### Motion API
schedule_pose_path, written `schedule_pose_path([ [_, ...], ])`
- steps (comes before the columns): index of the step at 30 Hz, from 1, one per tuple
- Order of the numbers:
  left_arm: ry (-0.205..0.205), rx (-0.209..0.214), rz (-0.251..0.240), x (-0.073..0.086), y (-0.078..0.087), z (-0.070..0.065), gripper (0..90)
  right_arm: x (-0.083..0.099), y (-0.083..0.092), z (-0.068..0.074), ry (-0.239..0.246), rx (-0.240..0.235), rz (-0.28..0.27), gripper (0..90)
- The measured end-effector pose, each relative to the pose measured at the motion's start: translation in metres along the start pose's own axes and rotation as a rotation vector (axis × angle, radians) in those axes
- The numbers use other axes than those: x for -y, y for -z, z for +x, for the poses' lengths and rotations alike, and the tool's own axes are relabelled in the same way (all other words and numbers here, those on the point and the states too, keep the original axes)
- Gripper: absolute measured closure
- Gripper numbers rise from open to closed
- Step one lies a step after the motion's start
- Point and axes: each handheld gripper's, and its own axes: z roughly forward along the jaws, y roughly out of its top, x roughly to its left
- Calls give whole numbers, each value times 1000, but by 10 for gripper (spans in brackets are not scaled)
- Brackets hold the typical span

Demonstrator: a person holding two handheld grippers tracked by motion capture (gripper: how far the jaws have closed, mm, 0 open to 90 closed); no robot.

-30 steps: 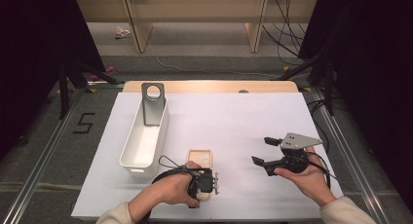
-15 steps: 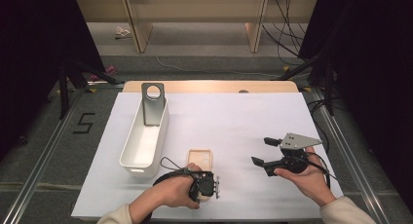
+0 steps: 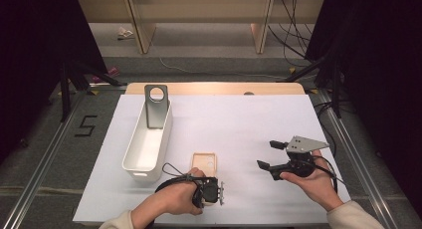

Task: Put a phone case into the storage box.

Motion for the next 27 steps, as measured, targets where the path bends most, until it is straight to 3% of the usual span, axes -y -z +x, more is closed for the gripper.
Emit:
schedule_pose_path([
  [14,-9,-37,6,0,0,-6,768,0,-1,0,0,-3,-2,181],
  [27,1,-30,4,0,1,-9,833,0,-1,0,0,-4,-2,181],
])
